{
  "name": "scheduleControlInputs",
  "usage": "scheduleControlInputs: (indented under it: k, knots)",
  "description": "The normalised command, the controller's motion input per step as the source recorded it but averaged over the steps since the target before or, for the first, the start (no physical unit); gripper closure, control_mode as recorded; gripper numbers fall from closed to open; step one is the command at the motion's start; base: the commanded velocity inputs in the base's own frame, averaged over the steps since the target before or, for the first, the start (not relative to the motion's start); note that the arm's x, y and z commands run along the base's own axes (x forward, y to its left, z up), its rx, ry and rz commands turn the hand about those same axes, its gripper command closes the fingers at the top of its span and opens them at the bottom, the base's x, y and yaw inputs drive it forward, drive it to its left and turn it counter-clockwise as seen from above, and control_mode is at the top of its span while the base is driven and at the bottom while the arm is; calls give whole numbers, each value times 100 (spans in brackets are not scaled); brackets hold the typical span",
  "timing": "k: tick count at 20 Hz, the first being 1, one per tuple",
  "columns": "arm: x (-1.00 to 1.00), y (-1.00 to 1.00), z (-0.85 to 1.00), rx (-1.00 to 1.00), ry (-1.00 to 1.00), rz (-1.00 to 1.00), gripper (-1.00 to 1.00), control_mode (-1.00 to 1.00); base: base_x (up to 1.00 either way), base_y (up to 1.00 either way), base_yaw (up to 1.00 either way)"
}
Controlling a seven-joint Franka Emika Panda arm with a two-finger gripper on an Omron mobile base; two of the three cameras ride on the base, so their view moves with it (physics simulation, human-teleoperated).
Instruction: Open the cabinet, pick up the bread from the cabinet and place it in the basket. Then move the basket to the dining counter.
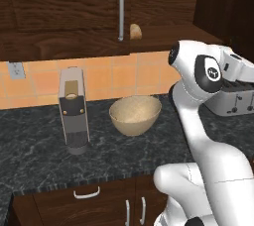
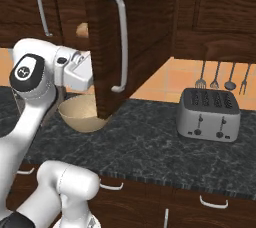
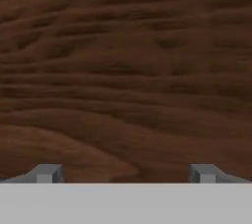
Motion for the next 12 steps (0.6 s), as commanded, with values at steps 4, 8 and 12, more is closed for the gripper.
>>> scheduleControlInputs:
  k: [4,8,12]
  knots:
    - [0,-100,-1,6,0,0,-100,-100,0,0,0]
    - [0,-100,0,7,0,1,-100,-100,0,0,0]
    - [0,-81,0,6,-4,7,-100,-100,0,0,0]
